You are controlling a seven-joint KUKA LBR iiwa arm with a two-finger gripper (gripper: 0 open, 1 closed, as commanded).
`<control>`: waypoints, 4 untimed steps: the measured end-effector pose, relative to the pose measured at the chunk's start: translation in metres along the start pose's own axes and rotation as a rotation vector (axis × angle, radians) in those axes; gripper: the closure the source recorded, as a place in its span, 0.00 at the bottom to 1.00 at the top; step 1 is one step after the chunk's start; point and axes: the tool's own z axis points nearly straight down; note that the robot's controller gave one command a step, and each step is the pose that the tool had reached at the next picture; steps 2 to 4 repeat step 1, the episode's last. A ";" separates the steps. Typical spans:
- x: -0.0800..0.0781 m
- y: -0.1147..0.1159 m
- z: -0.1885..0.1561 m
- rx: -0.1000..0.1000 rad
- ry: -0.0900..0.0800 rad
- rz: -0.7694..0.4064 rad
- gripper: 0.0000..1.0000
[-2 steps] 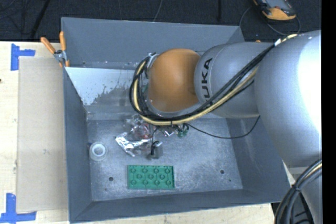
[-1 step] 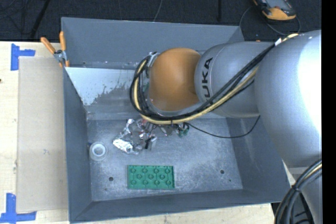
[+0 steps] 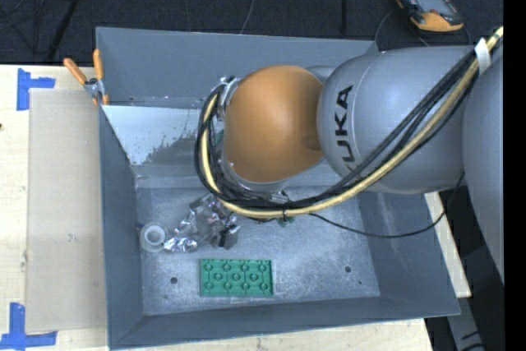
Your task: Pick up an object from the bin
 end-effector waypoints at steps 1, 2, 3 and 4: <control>0.017 0.026 -0.123 0.001 0.000 -0.693 1.00; 0.017 0.026 -0.123 0.001 0.000 -0.693 1.00; 0.017 0.026 -0.123 0.001 0.000 -0.693 1.00; 0.017 0.026 -0.123 0.001 0.000 -0.693 1.00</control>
Offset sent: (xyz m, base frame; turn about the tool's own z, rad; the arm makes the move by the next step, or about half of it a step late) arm -0.0298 0.0093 0.1207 -0.6927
